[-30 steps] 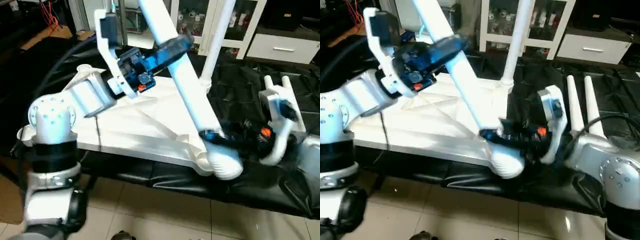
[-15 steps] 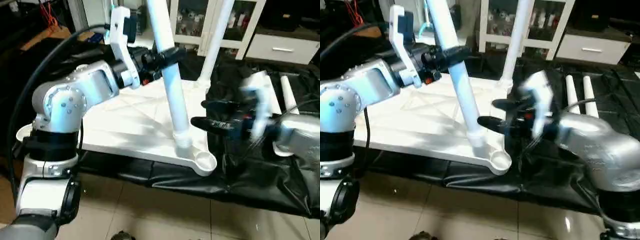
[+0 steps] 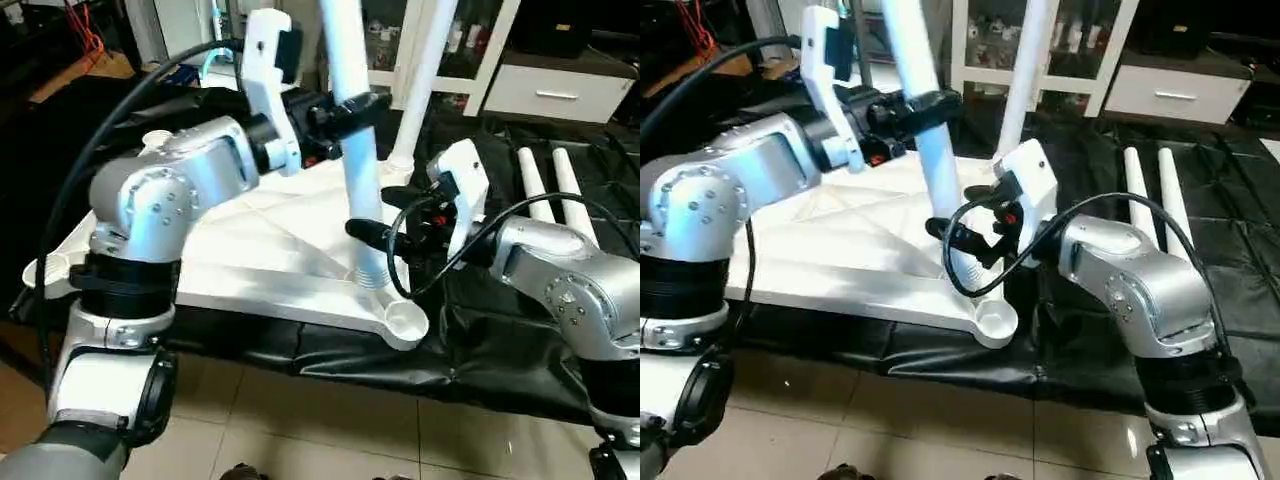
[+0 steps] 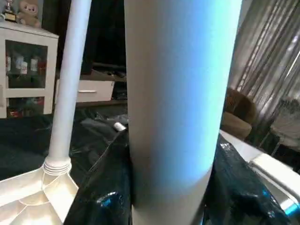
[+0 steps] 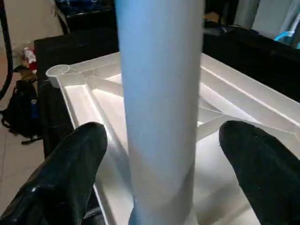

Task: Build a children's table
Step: Insert table leg to table base

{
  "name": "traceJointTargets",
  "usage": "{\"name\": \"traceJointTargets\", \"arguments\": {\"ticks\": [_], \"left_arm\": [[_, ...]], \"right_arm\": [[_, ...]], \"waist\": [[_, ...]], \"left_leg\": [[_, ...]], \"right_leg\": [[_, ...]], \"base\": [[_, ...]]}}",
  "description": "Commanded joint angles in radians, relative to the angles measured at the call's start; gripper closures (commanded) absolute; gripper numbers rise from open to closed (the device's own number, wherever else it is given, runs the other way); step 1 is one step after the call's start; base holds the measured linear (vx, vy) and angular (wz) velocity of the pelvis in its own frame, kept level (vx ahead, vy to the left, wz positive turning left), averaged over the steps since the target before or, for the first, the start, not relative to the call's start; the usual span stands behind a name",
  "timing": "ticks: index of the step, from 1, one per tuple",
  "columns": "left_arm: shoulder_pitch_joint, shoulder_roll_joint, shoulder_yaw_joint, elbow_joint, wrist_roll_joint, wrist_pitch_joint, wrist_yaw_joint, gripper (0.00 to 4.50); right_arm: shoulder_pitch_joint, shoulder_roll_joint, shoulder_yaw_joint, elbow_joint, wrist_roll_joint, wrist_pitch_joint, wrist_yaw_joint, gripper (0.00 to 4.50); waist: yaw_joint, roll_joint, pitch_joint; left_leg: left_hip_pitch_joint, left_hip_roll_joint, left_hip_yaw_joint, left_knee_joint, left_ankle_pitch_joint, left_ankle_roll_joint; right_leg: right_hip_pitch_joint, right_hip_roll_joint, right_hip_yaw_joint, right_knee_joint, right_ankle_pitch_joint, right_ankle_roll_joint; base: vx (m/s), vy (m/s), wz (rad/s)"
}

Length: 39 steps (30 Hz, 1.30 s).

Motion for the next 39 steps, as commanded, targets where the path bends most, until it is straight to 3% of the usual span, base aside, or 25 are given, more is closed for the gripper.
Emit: {"name": "traceJointTargets", "arguments": {"ticks": [1, 12, 18, 25, 29, 30, 38, 39], "left_arm": [[-0.010, -0.002, -0.005, -0.020, 0.014, -0.007, -0.022, 2.78], [-0.009, 0.000, -0.022, -0.055, 0.013, 0.007, -0.074, 2.78], [0.002, 0.008, -0.044, -0.083, 0.015, 0.023, -0.116, 2.78], [0.004, 0.001, -0.045, -0.103, 0.010, 0.030, -0.134, 2.78], [0.000, -0.001, -0.041, -0.103, 0.010, 0.032, -0.139, 2.78], [-0.002, 0.004, -0.048, -0.102, 0.026, 0.027, -0.133, 2.43], [-0.009, -0.005, -0.029, -0.081, 0.026, 0.036, -0.111, 2.43], [-0.009, -0.005, -0.029, -0.081, 0.026, 0.036, -0.111, 2.08]], "right_arm": [[-0.011, -0.011, 0.016, 0.019, -0.016, 0.003, 0.018, 0.51], [-0.012, -0.010, 0.023, 0.043, -0.029, 0.017, 0.029, 1.49], [-0.011, -0.012, 0.029, 0.046, -0.033, 0.017, 0.051, 2.09], [0.000, -0.015, 0.036, 0.041, -0.038, 0.017, 0.062, 2.51], [0.003, -0.011, 0.036, 0.041, -0.040, 0.017, 0.061, 2.60], [0.004, -0.011, 0.034, 0.042, -0.041, 0.016, 0.059, 2.61], [0.004, -0.008, 0.030, 0.045, -0.043, 0.014, 0.055, 2.61], [0.004, -0.008, 0.030, 0.045, -0.043, 0.014, 0.055, 2.62]], "waist": [[-0.001, -0.017, -0.083], [-0.002, -0.012, -0.084], [-0.003, -0.014, -0.084], [-0.002, -0.013, -0.083], [-0.002, -0.014, -0.084], [-0.002, -0.012, -0.083], [-0.002, -0.013, -0.084], [-0.002, -0.012, -0.083]], "left_leg": [[0.003, 0.003, 0.015, -0.069, -0.146, -0.012], [0.004, 0.005, 0.014, -0.070, -0.143, -0.013], [0.004, 0.005, 0.014, -0.069, -0.143, -0.010], [0.005, 0.005, 0.014, -0.069, -0.154, -0.013], [0.003, 0.004, 0.014, -0.069, -0.146, -0.013], [0.004, 0.004, 0.014, -0.069, -0.148, -0.013], [0.004, 0.004, 0.013, -0.069, -0.151, -0.013], [0.005, 0.004, 0.013, -0.069, -0.154, -0.012]], "right_leg": [[0.062, -0.036, 0.039, -0.059, -0.310, -0.141], [0.061, -0.036, 0.040, -0.056, -0.289, -0.155], [0.063, -0.036, 0.040, -0.055, -0.283, -0.159], [0.061, -0.035, 0.040, -0.058, -0.304, -0.153], [0.062, -0.035, 0.040, -0.056, -0.301, -0.148], [0.062, -0.035, 0.040, -0.057, -0.302, -0.148], [0.062, -0.035, 0.040, -0.056, -0.297, -0.152], [0.062, -0.035, 0.040, -0.057, -0.302, -0.152]], "base": [[0.000, 0.000, 0.00], [0.000, 0.000, 0.00], [0.000, 0.000, 0.00], [0.000, 0.000, 0.00], [0.000, 0.000, 0.00], [0.000, 0.000, 0.00], [0.000, 0.000, 0.00], [0.000, 0.000, 0.00]]}}
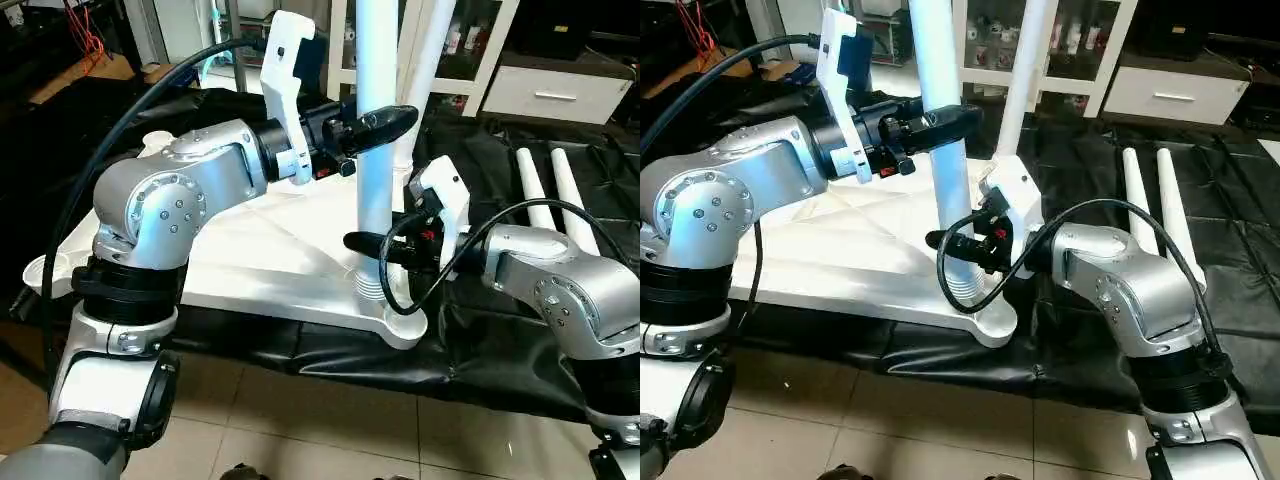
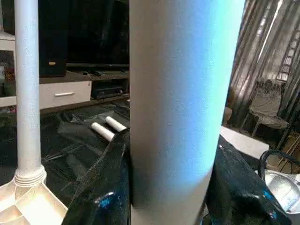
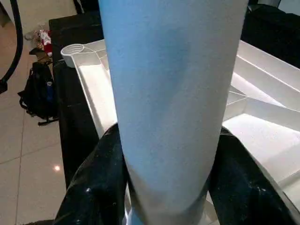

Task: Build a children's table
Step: Insert table leg to table base

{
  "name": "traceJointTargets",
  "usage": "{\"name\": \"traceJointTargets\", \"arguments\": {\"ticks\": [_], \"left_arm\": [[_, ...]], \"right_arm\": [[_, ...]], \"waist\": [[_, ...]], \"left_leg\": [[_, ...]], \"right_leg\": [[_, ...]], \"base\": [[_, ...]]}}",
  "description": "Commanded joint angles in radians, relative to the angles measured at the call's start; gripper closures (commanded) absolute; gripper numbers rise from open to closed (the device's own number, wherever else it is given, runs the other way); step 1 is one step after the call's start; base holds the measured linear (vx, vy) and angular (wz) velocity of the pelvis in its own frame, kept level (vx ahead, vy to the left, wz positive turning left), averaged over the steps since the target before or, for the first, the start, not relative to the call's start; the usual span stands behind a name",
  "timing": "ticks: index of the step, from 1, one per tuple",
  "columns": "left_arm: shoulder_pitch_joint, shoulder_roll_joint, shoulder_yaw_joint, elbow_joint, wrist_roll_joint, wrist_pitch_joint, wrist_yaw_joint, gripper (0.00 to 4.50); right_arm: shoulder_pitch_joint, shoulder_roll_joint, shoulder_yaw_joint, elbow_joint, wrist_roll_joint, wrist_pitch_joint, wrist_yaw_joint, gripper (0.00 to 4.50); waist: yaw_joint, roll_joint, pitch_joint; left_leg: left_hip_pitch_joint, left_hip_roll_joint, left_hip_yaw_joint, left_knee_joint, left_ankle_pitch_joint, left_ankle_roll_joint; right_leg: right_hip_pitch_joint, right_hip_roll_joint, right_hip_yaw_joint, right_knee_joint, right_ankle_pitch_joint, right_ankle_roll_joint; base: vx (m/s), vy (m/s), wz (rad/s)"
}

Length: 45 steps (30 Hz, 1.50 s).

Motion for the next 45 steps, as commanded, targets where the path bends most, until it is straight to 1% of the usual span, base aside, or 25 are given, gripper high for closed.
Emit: {"name": "traceJointTargets", "arguments": {"ticks": [1, 6, 13, 16, 18, 19, 20, 21, 22, 23, 24, 25, 26, 27, 30, 32, 34, 36, 37, 39, 40, 41, 42, 43, 45], "left_arm": [[-0.007, -0.003, 0.033, 0.007, -0.012, 0.012, -0.006, 2.04], [0.012, 0.007, 0.063, 0.047, 0.005, -0.032, -0.009, 1.57], [0.013, -0.007, 0.084, 0.053, -0.006, -0.035, -0.027, 1.12], [0.031, 0.025, 0.058, 0.065, 0.039, -0.051, -0.047, 0.77], [0.070, 0.087, 0.011, 0.122, 0.169, -0.144, -0.029, 0.66], [0.073, 0.092, 0.007, 0.126, 0.179, -0.150, -0.028, 0.66], [0.101, 0.138, -0.043, 0.153, 0.283, -0.244, -0.021, 0.62], [0.167, 0.234, -0.153, 0.196, 0.474, -0.427, -0.034, 0.60], [0.167, 0.234, -0.153, 0.196, 0.474, -0.427, -0.034, 0.60], [0.187, 0.258, -0.181, 0.202, 0.514, -0.474, -0.051, 0.60], [0.277, 0.303, -0.227, 0.160, 0.528, -0.566, -0.187, 0.60], [0.344, 0.324, -0.248, 0.111, 0.508, -0.610, -0.298, 0.60], [0.344, 0.324, -0.248, 0.111, 0.508, -0.610, -0.298, 0.60], [0.403, 0.333, -0.264, 0.063, 0.480, -0.612, -0.375, 0.60], [0.442, 0.325, -0.282, 0.015, 0.435, -0.583, -0.427, 0.60], [0.439, 0.319, -0.309, 0.044, 0.455, -0.652, -0.429, 0.60], [0.431, 0.312, -0.335, 0.080, 0.496, -0.716, -0.430, 0.60], [0.417, 0.294, -0.370, 0.159, 0.603, -0.833, -0.440, 0.60], [0.412, 0.286, -0.378, 0.185, 0.632, -0.860, -0.436, 0.60], [0.404, 0.270, -0.378, 0.213, 0.658, -0.876, -0.420, 0.60], [0.404, 0.270, -0.378, 0.214, 0.658, -0.876, -0.420, 0.60], [0.405, 0.252, -0.358, 0.218, 0.664, -0.861, -0.363, 0.60], [0.405, 0.252, -0.358, 0.218, 0.664, -0.861, -0.363, 0.60], [0.415, 0.221, -0.320, 0.214, 0.638, -0.837, -0.302, 0.60], [0.439, 0.157, -0.238, 0.193, 0.579, -0.769, -0.175, 0.60]], "right_arm": [[-0.004, 0.011, -0.039, 0.027, -0.007, -0.006, -0.036, 2.63], [-0.027, 0.049, -0.113, 0.049, 0.022, -0.011, -0.076, 2.65], [-0.022, 0.050, -0.134, 0.034, 0.033, -0.003, -0.066, 2.65], [-0.016, 0.045, -0.157, 0.027, 0.040, -0.006, -0.067, 2.65], [-0.008, 0.041, -0.205, 0.038, 0.030, -0.030, -0.101, 2.65], [-0.007, 0.041, -0.208, 0.039, 0.029, -0.032, -0.103, 2.65], [-0.004, 0.041, -0.230, 0.055, 0.008, -0.061, -0.134, 2.65], [0.003, 0.044, -0.262, 0.082, -0.024, -0.122, -0.175, 2.65], [0.003, 0.044, -0.262, 0.082, -0.024, -0.122, -0.175, 2.65], [0.004, 0.044, -0.267, 0.086, -0.033, -0.137, -0.185, 2.65], [0.028, 0.035, -0.244, 0.087, -0.086, -0.230, -0.178, 2.65], [0.045, 0.031, -0.237, 0.084, -0.096, -0.250, -0.169, 2.65], [0.045, 0.031, -0.237, 0.084, -0.096, -0.250, -0.169, 2.65], [0.059, 0.039, -0.254, 0.083, -0.067, -0.224, -0.161, 2.65], [0.095, 0.036, -0.280, 0.093, -0.011, -0.179, -0.107, 2.65], [0.115, 0.031, -0.280, 0.101, -0.013, -0.196, -0.095, 2.65], [0.128, 0.034, -0.287, 0.106, -0.005, -0.201, -0.083, 2.65], [0.156, 0.036, -0.283, 0.101, -0.002, -0.225, -0.055, 2.65], [0.171, 0.032, -0.272, 0.084, -0.002, -0.231, -0.042, 2.65], [0.201, 0.030, -0.259, 0.042, 0.002, -0.229, -0.030, 2.65], [0.201, 0.030, -0.259, 0.041, 0.003, -0.229, -0.030, 2.65], [0.227, 0.024, -0.240, 0.023, -0.055, -0.275, -0.058, 2.65], [0.227, 0.024, -0.240, 0.023, -0.055, -0.275, -0.058, 2.65], [0.239, 0.027, -0.233, 0.011, -0.099, -0.301, -0.099, 2.65], [0.256, 0.044, -0.236, -0.033, -0.135, -0.311, -0.166, 2.65]], "waist": [[-0.001, -0.010, -0.084], [-0.002, -0.009, -0.084], [-0.002, -0.007, -0.086], [-0.003, -0.006, -0.085], [-0.005, -0.002, -0.083], [-0.004, -0.001, -0.084], [-0.007, -0.001, -0.083], [-0.003, 0.000, -0.082], [-0.016, 0.001, -0.081], [-0.016, 0.005, -0.085], [-0.018, 0.004, -0.087], [-0.018, 0.003, -0.088], [-0.017, 0.005, -0.087], [-0.019, 0.006, -0.089], [-0.014, 0.002, -0.085], [-0.012, -0.006, -0.080], [-0.011, -0.005, -0.077], [-0.015, -0.011, -0.072], [-0.017, -0.014, -0.071], [-0.023, -0.008, -0.072], [-0.023, -0.008, -0.072], [-0.029, -0.003, -0.075], [-0.034, -0.007, -0.074], [-0.036, 0.005, -0.074], [-0.045, -0.001, -0.074]], "left_leg": [[0.003, 0.004, 0.013, -0.068, -0.152, -0.012], [0.006, 0.002, 0.013, -0.069, -0.167, -0.019], [0.005, 0.003, 0.013, -0.069, -0.151, -0.013], [0.005, 0.003, 0.013, -0.069, -0.155, -0.011], [0.006, 0.002, 0.012, -0.071, -0.170, -0.012], [0.008, 0.004, 0.010, -0.073, -0.177, -0.012], [0.008, 0.000, 0.012, -0.073, -0.183, -0.019], [0.007, 0.004, 0.004, -0.078, -0.189, -0.017], [0.001, 0.001, 0.004, -0.080, -0.206, -0.031], [0.012, 0.001, 0.006, -0.077, -0.208, -0.040], [0.010, 0.005, 0.005, -0.077, -0.191, -0.043], [0.005, 0.006, 0.004, -0.079, -0.174, -0.040], [0.010, 0.011, 0.006, -0.080, -0.178, -0.039], [0.013, 0.013, 0.008, -0.079, -0.176, -0.033], [0.011, 0.012, 0.015, -0.078, -0.186, -0.009], [0.010, 0.009, 0.018, -0.078, -0.211, -0.005], [0.009, 0.007, 0.017, -0.079, -0.230, -0.006], [0.013, 0.003, 0.017, -0.081, -0.275, -0.015], [0.010, 0.002, 0.017, -0.081, -0.276, -0.013], [0.010, 0.000, 0.015, -0.079, -0.290, -0.020], [0.010, 0.000, 0.015, -0.079, -0.290, -0.020], [0.008, 0.002, 0.012, -0.080, -0.288, -0.022], [0.006, 0.000, 0.011, -0.080, -0.297, -0.021], [0.006, 0.001, 0.010, -0.080, -0.301, -0.025], [0.008, -0.003, 0.016, -0.072, -0.303, -0.021]], "right_leg": [[0.062, -0.035, 0.039, -0.060, -0.301, -0.152], [0.059, -0.034, 0.038, -0.063, -0.322, -0.145], [0.062, -0.034, 0.038, -0.058, -0.275, -0.162], [0.062, -0.033, 0.039, -0.057, -0.274, -0.164], [0.060, -0.031, 0.038, -0.062, -0.300, -0.145], [0.058, -0.032, 0.037, -0.067, -0.315, -0.131], [0.059, -0.031, 0.038, -0.067, -0.333, -0.114], [0.056, -0.035, 0.036, -0.076, -0.364, -0.089], [0.059, -0.032, 0.035, -0.073, -0.405, -0.043], [0.051, -0.034, 0.036, -0.078, -0.420, -0.032], [0.051, -0.039, 0.038, -0.070, -0.385, -0.056], [0.054, -0.041, 0.038, -0.068, -0.361, -0.071], [0.049, -0.041, 0.042, -0.061, -0.326, -0.106], [0.048, -0.038, 0.044, -0.052, -0.271, -0.146], [0.049, -0.035, 0.047, -0.045, -0.217, -0.198], [0.049, -0.034, 0.048, -0.054, -0.271, -0.185], [0.049, -0.035, 0.048, -0.061, -0.327, -0.165], [0.043, -0.034, 0.050, -0.076, -0.465, -0.092], [0.044, -0.034, 0.050, -0.082, -0.491, -0.076], [0.040, -0.036, 0.049, -0.092, -0.573, -0.029], [0.040, -0.036, 0.049, -0.092, -0.573, -0.029], [0.038, -0.033, 0.049, -0.086, -0.546, -0.037], [0.039, -0.032, 0.045, -0.087, -0.554, -0.040], [0.039, -0.033, 0.045, -0.084, -0.552, -0.046], [0.035, -0.027, 0.043, -0.088, -0.538, -0.066]], "base": [[0.000, 0.000, 0.00], [0.000, 0.000, 0.00], [0.000, 0.000, 0.00], [0.000, 0.000, 0.00], [0.000, 0.000, 0.00], [0.000, 0.000, 0.00], [0.000, 0.000, 0.00], [0.000, 0.000, 0.00], [0.000, 0.000, 0.00], [0.000, 0.000, 0.00], [0.000, 0.000, 0.00], [0.000, 0.000, 0.00], [0.000, 0.000, 0.00], [0.000, 0.000, 0.00], [0.000, 0.000, 0.00], [0.000, 0.000, 0.00], [0.000, 0.000, 0.00], [0.000, 0.000, 0.00], [0.000, 0.000, 0.00], [0.000, 0.000, 0.00], [0.000, 0.000, 0.00], [0.000, 0.000, 0.00], [0.000, 0.000, 0.00], [0.000, 0.000, 0.00], [0.000, 0.000, 0.00]]}}
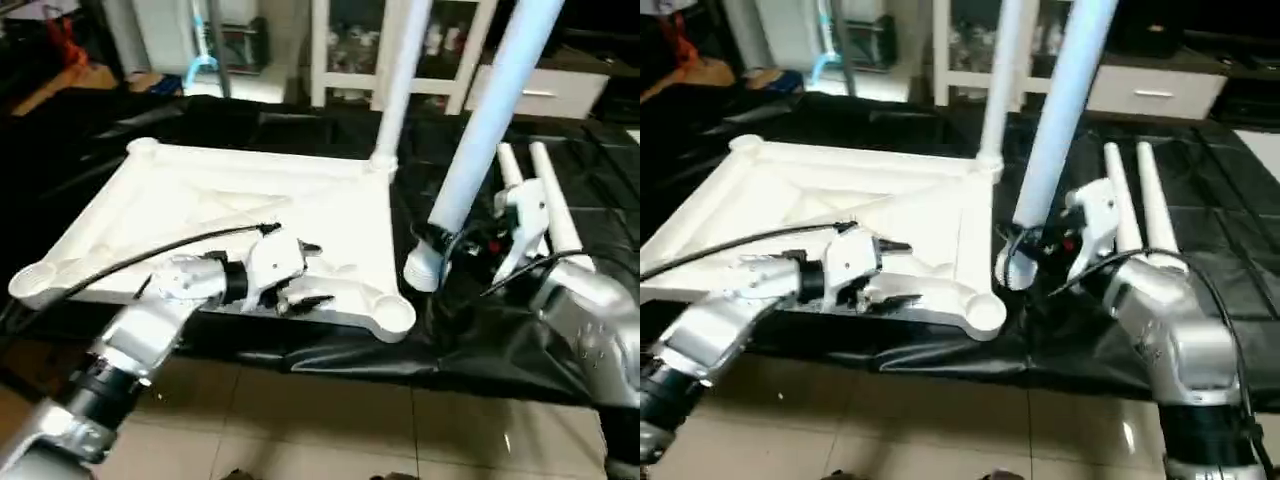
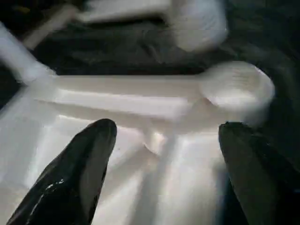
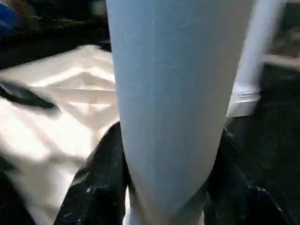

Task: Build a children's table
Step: Insert table leg to table base

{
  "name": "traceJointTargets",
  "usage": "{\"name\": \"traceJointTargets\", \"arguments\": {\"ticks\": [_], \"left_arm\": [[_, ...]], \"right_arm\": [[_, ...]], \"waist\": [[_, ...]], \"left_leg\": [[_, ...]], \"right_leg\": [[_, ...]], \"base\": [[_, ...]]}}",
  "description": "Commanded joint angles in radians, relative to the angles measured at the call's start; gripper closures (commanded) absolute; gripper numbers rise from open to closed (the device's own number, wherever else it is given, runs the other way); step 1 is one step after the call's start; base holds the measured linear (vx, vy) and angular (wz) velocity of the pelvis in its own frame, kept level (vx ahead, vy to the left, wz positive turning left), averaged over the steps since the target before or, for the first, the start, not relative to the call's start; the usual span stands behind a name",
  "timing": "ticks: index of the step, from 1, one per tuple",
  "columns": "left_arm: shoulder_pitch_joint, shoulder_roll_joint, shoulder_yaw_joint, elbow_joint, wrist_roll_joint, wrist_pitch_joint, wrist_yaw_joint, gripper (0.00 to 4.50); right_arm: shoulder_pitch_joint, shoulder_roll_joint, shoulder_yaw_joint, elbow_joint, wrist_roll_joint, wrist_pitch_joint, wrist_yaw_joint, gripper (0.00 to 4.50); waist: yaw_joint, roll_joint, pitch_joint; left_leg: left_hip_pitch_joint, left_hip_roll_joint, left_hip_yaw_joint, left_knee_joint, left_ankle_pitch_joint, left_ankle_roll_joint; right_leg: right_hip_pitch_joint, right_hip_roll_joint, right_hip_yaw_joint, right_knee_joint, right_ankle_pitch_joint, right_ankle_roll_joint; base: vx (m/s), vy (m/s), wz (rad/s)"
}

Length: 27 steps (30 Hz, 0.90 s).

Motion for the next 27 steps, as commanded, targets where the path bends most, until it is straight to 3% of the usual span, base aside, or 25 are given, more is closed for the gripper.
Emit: {"name": "traceJointTargets", "arguments": {"ticks": [1, 3, 6, 8, 10, 11, 12, 13, 14, 15, 16, 17, 18, 19, 20, 21, 22, 23, 24, 25, 26, 27], "left_arm": [[0.020, -0.025, 0.079, -0.029, -0.055, 0.060, 0.113, 0.60], [0.045, -0.063, 0.131, -0.040, -0.052, 0.056, 0.202, 0.60], [0.080, -0.114, 0.174, -0.067, -0.098, 0.076, 0.216, 0.60], [0.098, -0.118, 0.164, -0.096, -0.100, 0.066, 0.198, 0.60], [0.108, -0.116, 0.154, -0.114, -0.084, 0.071, 0.198, 0.60], [0.110, -0.119, 0.157, -0.118, -0.084, 0.077, 0.203, 0.60], [0.117, -0.130, 0.167, -0.132, -0.092, 0.095, 0.220, 0.60], [0.122, -0.134, 0.171, -0.143, -0.096, 0.107, 0.229, 0.60], [0.122, -0.134, 0.171, -0.143, -0.096, 0.107, 0.229, 0.60], [0.133, -0.138, 0.181, -0.165, -0.091, 0.120, 0.249, 0.60], [0.138, -0.140, 0.188, -0.174, -0.095, 0.127, 0.252, 0.60], [0.143, -0.143, 0.196, -0.183, -0.097, 0.134, 0.257, 0.60], [0.146, -0.144, 0.201, -0.188, -0.098, 0.139, 0.261, 0.60], [0.149, -0.145, 0.205, -0.192, -0.099, 0.142, 0.262, 0.60], [0.151, -0.144, 0.208, -0.197, -0.098, 0.146, 0.264, 0.60], [0.153, -0.143, 0.209, -0.199, -0.097, 0.148, 0.265, 0.60], [0.155, -0.143, 0.210, -0.203, -0.095, 0.152, 0.266, 0.60], [0.157, -0.142, 0.210, -0.207, -0.093, 0.154, 0.264, 0.60], [0.158, -0.138, 0.211, -0.210, -0.091, 0.158, 0.264, 0.60], [0.158, -0.138, 0.211, -0.211, -0.091, 0.159, 0.264, 0.60], [0.159, -0.136, 0.213, -0.213, -0.090, 0.162, 0.264, 0.60], [0.159, -0.134, 0.214, -0.215, -0.090, 0.163, 0.263, 0.60]], "right_arm": [[0.006, 0.015, -0.018, -0.071, -0.020, -0.025, -0.056, 2.65], [0.015, 0.038, -0.036, -0.103, -0.013, -0.016, -0.091, 2.65], [0.032, 0.065, -0.051, -0.109, 0.004, -0.009, -0.105, 2.65], [0.045, 0.068, -0.043, -0.117, 0.011, -0.006, -0.098, 2.65], [0.054, 0.065, -0.033, -0.124, 0.011, -0.004, -0.090, 2.65], [0.055, 0.065, -0.031, -0.126, 0.011, -0.004, -0.092, 2.65], [0.056, 0.069, -0.028, -0.128, 0.011, -0.005, -0.095, 2.65], [0.057, 0.071, -0.026, -0.132, 0.011, -0.005, -0.099, 2.65], [0.057, 0.071, -0.026, -0.132, 0.011, -0.005, -0.099, 2.65], [0.058, 0.080, -0.025, -0.138, 0.012, -0.003, -0.105, 2.65], [0.059, 0.082, -0.023, -0.140, 0.011, -0.002, -0.106, 2.65], [0.061, 0.082, -0.020, -0.142, 0.009, -0.002, -0.104, 2.65], [0.063, 0.083, -0.018, -0.144, 0.007, -0.003, -0.102, 2.65], [0.067, 0.082, -0.015, -0.145, 0.006, -0.005, -0.099, 2.65], [0.069, 0.082, -0.012, -0.146, 0.005, -0.006, -0.096, 2.65], [0.072, 0.082, -0.009, -0.146, 0.005, -0.008, -0.093, 2.65], [0.073, 0.082, -0.006, -0.146, 0.005, -0.010, -0.091, 2.65], [0.075, 0.080, -0.002, -0.147, 0.004, -0.013, -0.086, 2.65], [0.077, 0.079, 0.003, -0.147, 0.001, -0.016, -0.082, 2.65], [0.077, 0.079, 0.004, -0.146, 0.001, -0.016, -0.082, 2.65], [0.078, 0.079, 0.005, -0.146, 0.001, -0.018, -0.079, 2.65], [0.078, 0.079, 0.005, -0.145, 0.002, -0.020, -0.077, 2.65]], "waist": [[-0.005, 0.000, -0.072], [-0.014, -0.001, -0.073], [-0.018, 0.001, -0.077], [-0.015, 0.001, -0.078], [-0.020, 0.006, -0.072], [-0.029, 0.019, -0.073], [-0.033, 0.012, -0.060], [-0.034, 0.015, -0.054], [-0.043, 0.015, -0.045], [-0.053, 0.018, -0.033], [-0.054, 0.028, -0.042], [-0.080, 0.022, -0.042], [-0.093, 0.031, -0.047], [-0.104, 0.024, -0.046], [-0.118, 0.024, -0.049], [-0.130, 0.019, -0.054], [-0.136, 0.020, -0.058], [-0.141, 0.019, -0.065], [-0.145, 0.018, -0.070], [-0.145, 0.018, -0.070], [-0.148, 0.020, -0.081], [-0.149, 0.026, -0.087]], "left_leg": [[0.007, -0.002, 0.002, -0.072, -0.315, -0.013], [-0.003, -0.004, -0.001, -0.075, -0.311, -0.001], [0.000, -0.005, -0.001, -0.072, -0.302, 0.013], [0.009, 0.000, -0.002, -0.075, -0.327, 0.015], [0.023, 0.003, -0.006, -0.082, -0.420, 0.007], [0.081, 0.009, 0.012, -0.066, -0.492, -0.011], [0.106, 0.010, 0.011, -0.070, -0.555, -0.012], [0.129, 0.011, 0.012, -0.068, -0.603, -0.007], [0.153, 0.016, 0.004, -0.073, -0.660, 0.007], [0.083, 0.019, -0.023, -0.105, -0.695, 0.029], [0.087, 0.018, -0.025, -0.104, -0.704, 0.028], [0.093, 0.010, -0.031, -0.094, -0.706, 0.029], [0.090, 0.007, -0.034, -0.095, -0.684, 0.031], [0.083, 0.005, -0.035, -0.092, -0.676, 0.031], [0.069, -0.006, -0.036, -0.083, -0.632, 0.025], [0.067, -0.017, -0.035, -0.073, -0.583, 0.030], [0.057, -0.021, -0.036, -0.072, -0.549, 0.034], [0.041, -0.024, -0.038, -0.073, -0.482, 0.045], [0.039, -0.025, -0.037, -0.078, -0.427, 0.060], [0.039, -0.025, -0.037, -0.078, -0.427, 0.060], [0.039, -0.019, -0.037, -0.087, -0.321, 0.091], [0.052, -0.015, -0.035, -0.088, -0.258, 0.119]], "right_leg": [[0.041, -0.027, 0.019, -0.102, -0.546, -0.070], [0.046, -0.022, 0.015, -0.100, -0.532, -0.061], [0.041, -0.022, 0.016, -0.105, -0.542, -0.049], [0.041, -0.021, 0.017, -0.101, -0.539, -0.058], [0.042, -0.019, 0.012, -0.106, -0.599, -0.049], [0.010, 0.009, 0.018, -0.126, -0.646, -0.048], [0.009, 0.027, 0.004, -0.125, -0.636, -0.079], [0.002, 0.031, -0.006, -0.133, -0.651, -0.088], [0.001, 0.039, -0.026, -0.135, -0.646, -0.090], [0.070, 0.016, -0.051, -0.126, -0.674, -0.040], [0.085, -0.001, -0.049, -0.126, -0.694, -0.025], [0.087, -0.007, -0.066, -0.136, -0.723, -0.008], [0.103, -0.023, -0.068, -0.140, -0.726, -0.008], [0.107, -0.026, -0.073, -0.143, -0.743, -0.001], [0.120, -0.034, -0.075, -0.149, -0.794, 0.019], [0.120, -0.044, -0.073, -0.156, -0.825, 0.018], [0.129, -0.049, -0.069, -0.153, -0.824, 0.012], [0.141, -0.053, -0.058, -0.147, -0.800, -0.007], [0.142, -0.047, -0.047, -0.141, -0.744, -0.046], [0.142, -0.047, -0.047, -0.141, -0.744, -0.046], [0.152, -0.036, -0.038, -0.120, -0.585, -0.137], [0.150, -0.029, -0.036, -0.105, -0.465, -0.204]], "base": [[0.000, 0.000, 0.00], [0.000, 0.000, 0.00], [0.000, 0.000, 0.00], [0.000, 0.000, 0.00], [0.000, 0.000, 0.00], [0.000, 0.000, 0.00], [0.000, 0.000, 0.00], [0.022, 0.005, -0.35], [0.022, 0.005, -0.35], [0.066, 0.029, -0.45], [0.075, 0.045, -0.33], [0.075, 0.045, -0.33], [0.064, 0.055, -0.19], [0.052, 0.025, -0.21], [0.052, 0.025, -0.21], [0.067, -0.006, -0.16], [0.089, -0.011, -0.09], [0.089, -0.011, -0.09], [0.098, -0.017, -0.04], [0.111, -0.013, 0.02], [0.174, -0.013, 0.07], [0.121, -0.002, 0.06]]}}
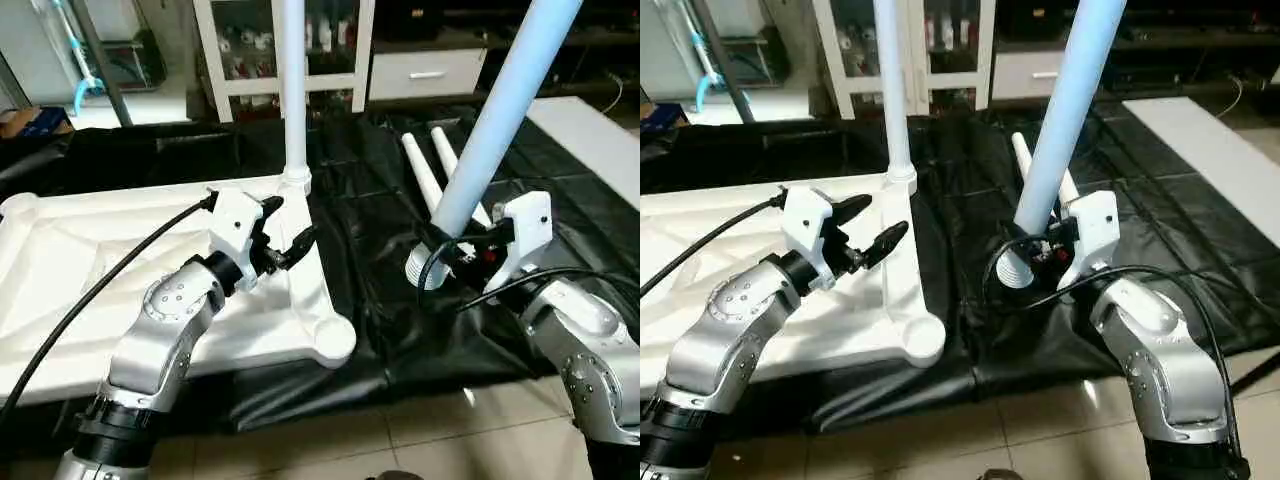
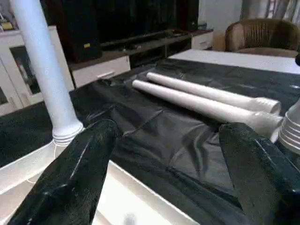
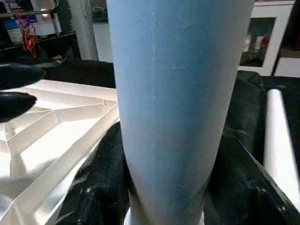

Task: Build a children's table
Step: Insert table leg to table base

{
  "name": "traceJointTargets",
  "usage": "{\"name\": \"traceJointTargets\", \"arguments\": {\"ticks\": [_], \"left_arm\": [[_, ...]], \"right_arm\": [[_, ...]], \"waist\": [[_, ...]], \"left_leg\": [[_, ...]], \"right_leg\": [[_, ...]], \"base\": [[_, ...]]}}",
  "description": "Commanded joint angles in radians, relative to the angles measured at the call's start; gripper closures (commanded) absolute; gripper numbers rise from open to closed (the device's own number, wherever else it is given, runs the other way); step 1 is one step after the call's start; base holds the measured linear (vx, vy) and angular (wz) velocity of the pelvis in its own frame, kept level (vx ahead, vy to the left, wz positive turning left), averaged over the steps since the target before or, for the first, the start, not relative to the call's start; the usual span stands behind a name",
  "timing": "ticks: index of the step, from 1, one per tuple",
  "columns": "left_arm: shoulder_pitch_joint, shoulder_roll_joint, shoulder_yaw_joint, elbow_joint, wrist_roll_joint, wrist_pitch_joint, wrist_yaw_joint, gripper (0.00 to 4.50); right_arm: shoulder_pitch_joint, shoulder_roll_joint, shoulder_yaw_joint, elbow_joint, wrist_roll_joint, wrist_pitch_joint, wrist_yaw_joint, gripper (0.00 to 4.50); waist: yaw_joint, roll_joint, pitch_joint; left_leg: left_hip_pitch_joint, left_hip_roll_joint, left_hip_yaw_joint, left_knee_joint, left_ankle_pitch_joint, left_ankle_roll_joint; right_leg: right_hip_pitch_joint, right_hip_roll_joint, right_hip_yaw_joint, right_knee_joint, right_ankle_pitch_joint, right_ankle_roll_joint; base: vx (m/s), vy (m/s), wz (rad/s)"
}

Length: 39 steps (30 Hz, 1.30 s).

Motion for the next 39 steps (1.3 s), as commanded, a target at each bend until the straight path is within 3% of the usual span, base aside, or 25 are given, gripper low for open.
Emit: {"name": "traceJointTargets", "arguments": {"ticks": [1, 4, 11, 12, 13, 14, 15, 16, 17, 18, 19, 20, 21, 22, 23, 24, 25, 26, 27, 28, 30, 32, 33, 36, 39], "left_arm": [[0.011, 0.011, 0.021, -0.025, 0.004, 0.015, 0.003, 0.60], [0.013, 0.013, 0.026, -0.030, 0.005, 0.019, 0.002, 0.60], [0.019, 0.027, 0.033, -0.038, 0.009, 0.028, -0.007, 0.60], [0.020, 0.028, 0.034, -0.040, 0.009, 0.030, -0.008, 0.60], [0.021, 0.029, 0.035, -0.042, 0.012, 0.031, -0.011, 0.60], [0.021, 0.030, 0.035, -0.042, 0.013, 0.031, -0.013, 0.60], [0.022, 0.032, 0.036, -0.043, 0.014, 0.032, -0.015, 0.60], [0.022, 0.032, 0.037, -0.043, 0.014, 0.032, -0.015, 0.60], [0.022, 0.032, 0.037, -0.043, 0.014, 0.032, -0.015, 0.60], [0.022, 0.033, 0.038, -0.043, 0.014, 0.033, -0.016, 0.60], [0.025, 0.034, 0.037, -0.046, 0.014, 0.034, -0.017, 0.60], [0.025, 0.036, 0.036, -0.047, 0.014, 0.034, -0.020, 0.60], [0.025, 0.039, 0.035, -0.045, 0.014, 0.033, -0.024, 0.60], [0.025, 0.039, 0.035, -0.044, 0.014, 0.033, -0.025, 0.60], [0.025, 0.040, 0.032, -0.046, 0.013, 0.035, -0.032, 0.60], [0.026, 0.041, 0.031, -0.047, 0.012, 0.035, -0.033, 0.60], [0.026, 0.041, 0.029, -0.048, 0.011, 0.036, -0.036, 0.60], [0.029, 0.043, 0.026, -0.054, 0.004, 0.041, -0.052, 0.60], [0.034, 0.048, 0.023, -0.061, -0.013, 0.049, -0.077, 0.60], [0.037, 0.053, 0.020, -0.063, -0.019, 0.047, -0.095, 0.60], [0.047, 0.070, 0.017, -0.063, -0.027, 0.017, -0.140, 0.60], [0.054, 0.099, 0.015, -0.070, -0.039, 0.003, -0.201, 0.60], [0.065, 0.192, -0.008, -0.095, -0.073, 0.052, -0.336, 0.60], [0.062, 0.267, -0.029, -0.098, -0.074, 0.117, -0.401, 0.60], [0.068, 0.399, -0.060, -0.083, -0.050, 0.177, -0.523, 0.60]], "right_arm": [[-0.012, -0.003, 0.009, -0.013, 0.005, -0.012, 0.014, 2.65], [-0.012, -0.002, 0.009, -0.010, 0.006, -0.015, 0.019, 2.65], [-0.010, -0.026, 0.044, -0.011, -0.013, -0.030, 0.057, 2.65], [-0.009, -0.030, 0.048, -0.012, -0.017, -0.031, 0.060, 2.65], [-0.006, -0.032, 0.052, -0.013, -0.019, -0.033, 0.067, 2.65], [-0.005, -0.027, 0.047, -0.013, -0.014, -0.030, 0.064, 2.65], [-0.004, -0.019, 0.038, -0.014, -0.005, -0.023, 0.057, 2.65], [-0.005, -0.011, 0.029, -0.011, 0.004, -0.014, 0.051, 2.65], [-0.005, -0.012, 0.029, -0.011, 0.004, -0.014, 0.050, 2.65], [-0.005, -0.012, 0.027, -0.010, 0.001, -0.016, 0.048, 2.65], [-0.001, -0.015, 0.029, -0.011, -0.003, -0.022, 0.049, 2.65], [0.002, -0.017, 0.033, -0.013, -0.007, -0.029, 0.051, 2.65], [0.004, -0.018, 0.037, -0.017, -0.009, -0.034, 0.051, 2.65], [0.005, -0.019, 0.038, -0.017, -0.009, -0.035, 0.052, 2.65], [0.005, -0.018, 0.037, -0.018, -0.010, -0.035, 0.052, 2.65], [0.005, -0.018, 0.037, -0.018, -0.010, -0.035, 0.052, 2.65], [0.005, -0.017, 0.036, -0.018, -0.010, -0.035, 0.051, 2.65], [0.006, -0.017, 0.034, -0.019, -0.010, -0.035, 0.048, 2.65], [0.007, -0.017, 0.031, -0.022, -0.009, -0.034, 0.046, 2.65], [0.008, -0.016, 0.028, -0.024, -0.009, -0.032, 0.045, 2.65], [0.010, -0.016, 0.025, -0.029, -0.009, -0.030, 0.045, 2.65], [0.012, -0.018, 0.022, -0.033, -0.004, -0.032, 0.045, 2.65], [0.017, -0.025, 0.015, -0.040, 0.005, -0.036, 0.049, 2.65], [0.015, -0.028, 0.015, -0.042, 0.006, -0.034, 0.055, 2.65], [0.012, -0.032, 0.020, -0.044, 0.007, -0.031, 0.068, 2.65]], "waist": [[0.011, -0.007, -0.083], [0.021, -0.003, -0.095], [0.057, -0.014, -0.104], [0.070, -0.026, -0.101], [0.098, -0.049, -0.096], [0.096, -0.008, -0.111], [0.081, 0.004, -0.096], [0.042, 0.029, -0.108], [0.008, 0.023, -0.128], [0.025, 0.013, -0.120], [0.047, -0.021, -0.101], [0.066, -0.055, -0.099], [0.158, -0.073, -0.111], [0.155, -0.091, -0.092], [0.150, -0.079, -0.086], [0.150, -0.068, -0.079], [0.148, -0.038, -0.067], [0.144, 0.027, -0.060], [0.091, 0.070, -0.032], [0.098, 0.062, -0.073], [0.091, 0.053, -0.086], [0.109, 0.028, -0.087], [0.132, -0.012, -0.110], [0.146, -0.015, -0.104], [0.129, 0.013, -0.079]], "left_leg": [[-0.027, -0.014, 0.019, -0.075, -0.146, 0.145], [-0.013, -0.025, 0.023, -0.058, 0.027, 0.252], [0.019, -0.050, 0.013, -0.021, 0.282, 0.387], [-0.014, -0.078, 0.023, -0.005, 0.256, 0.386], [-0.114, -0.111, 0.012, 0.026, 0.226, 0.449], [-0.070, -0.083, 0.020, 0.031, 0.181, 0.376], [-0.003, -0.038, -0.005, -0.006, 0.261, 0.314], [0.184, 0.055, -0.110, -0.007, 0.444, 0.390], [0.245, 0.106, -0.162, -0.003, 0.621, 0.489], [0.240, 0.128, -0.179, -0.003, 0.699, 0.544], [0.170, 0.052, -0.127, -0.004, 0.602, 0.501], [0.096, -0.052, -0.071, 0.031, 0.464, 0.409], [-0.135, -0.136, -0.022, 0.195, -0.036, 0.263], [-0.154, -0.119, -0.029, 0.210, -0.034, 0.201], [-0.163, -0.109, -0.037, 0.197, 0.015, 0.083], [-0.153, -0.100, -0.039, 0.179, 0.063, 0.058], [-0.144, -0.072, -0.040, 0.098, 0.150, 0.086], [-0.096, -0.026, -0.049, 0.009, 0.128, 0.139], [-0.087, 0.025, -0.112, -0.092, -0.281, 0.140], [-0.009, 0.066, -0.156, -0.083, -0.353, 0.197], [0.003, 0.059, -0.161, -0.054, -0.095, 0.286], [-0.035, 0.039, -0.132, -0.005, 0.401, 0.367], [-0.115, -0.032, -0.073, 0.017, 0.506, 0.299], [-0.123, -0.039, -0.043, -0.010, 0.198, 0.175], [-0.083, 0.010, -0.068, -0.055, -0.073, 0.125]], "right_leg": [[0.075, -0.024, 0.043, -0.048, -0.381, -0.223], [0.079, -0.016, 0.046, -0.014, -0.163, -0.315], [0.070, 0.002, 0.064, 0.034, -0.001, -0.321], [0.106, 0.001, 0.091, 0.031, 0.019, -0.338], [0.175, -0.020, 0.094, 0.009, 0.046, -0.299], [0.155, -0.036, 0.131, 0.012, 0.042, -0.316], [0.084, 0.024, 0.081, 0.051, 0.058, -0.316], [-0.087, 0.033, 0.046, 0.123, -0.060, -0.183], [-0.148, 0.004, 0.055, 0.159, -0.145, -0.063], [-0.173, -0.031, 0.075, 0.173, -0.169, 0.003], [-0.160, -0.063, 0.112, 0.135, -0.048, -0.003], [-0.073, -0.058, 0.136, 0.079, 0.042, -0.047], [0.182, -0.151, 0.312, 0.042, 0.300, -0.231], [0.152, -0.126, 0.293, 0.040, 0.397, -0.258], [0.145, -0.104, 0.243, 0.053, 0.521, -0.303], [0.120, -0.098, 0.216, 0.038, 0.471, -0.310], [0.098, -0.072, 0.165, 0.000, 0.211, -0.299], [0.095, -0.053, 0.123, -0.031, -0.101, -0.234], [0.069, 0.047, 0.050, 0.085, -0.263, -0.141], [0.023, 0.032, 0.080, 0.123, -0.202, -0.096], [-0.003, 0.008, 0.097, 0.116, -0.068, -0.075], [-0.013, -0.043, 0.136, 0.084, 0.161, -0.071], [0.057, -0.083, 0.155, 0.076, 0.487, -0.053], [0.066, -0.071, 0.143, 0.067, 0.609, 0.029], [0.035, -0.049, 0.132, 0.051, 0.122, -0.105]], "base": [[0.134, 0.000, 0.12], [0.113, 0.001, 0.10], [0.123, -0.005, 0.11], [0.109, -0.011, 0.10], [0.084, 0.014, 0.34], [0.084, 0.014, 0.34], [0.082, 0.014, 0.41], [0.061, -0.060, 0.11], [0.061, -0.060, 0.11], [-0.001, -0.097, -0.12], [-0.042, -0.090, -0.23], [-0.042, -0.090, -0.23], [0.071, -0.012, 0.09], [0.119, 0.038, 0.21], [0.119, 0.038, 0.21], [0.057, 0.005, -0.03], [0.060, 0.020, 0.01], [0.060, 0.020, 0.01], [0.060, 0.080, -0.12], [0.090, 0.068, -0.08], [0.089, 0.040, 0.02], [0.051, 0.008, -0.01], [0.000, 0.000, 0.00], [0.000, 0.000, 0.00], [-0.021, 0.000, 0.01]]}}
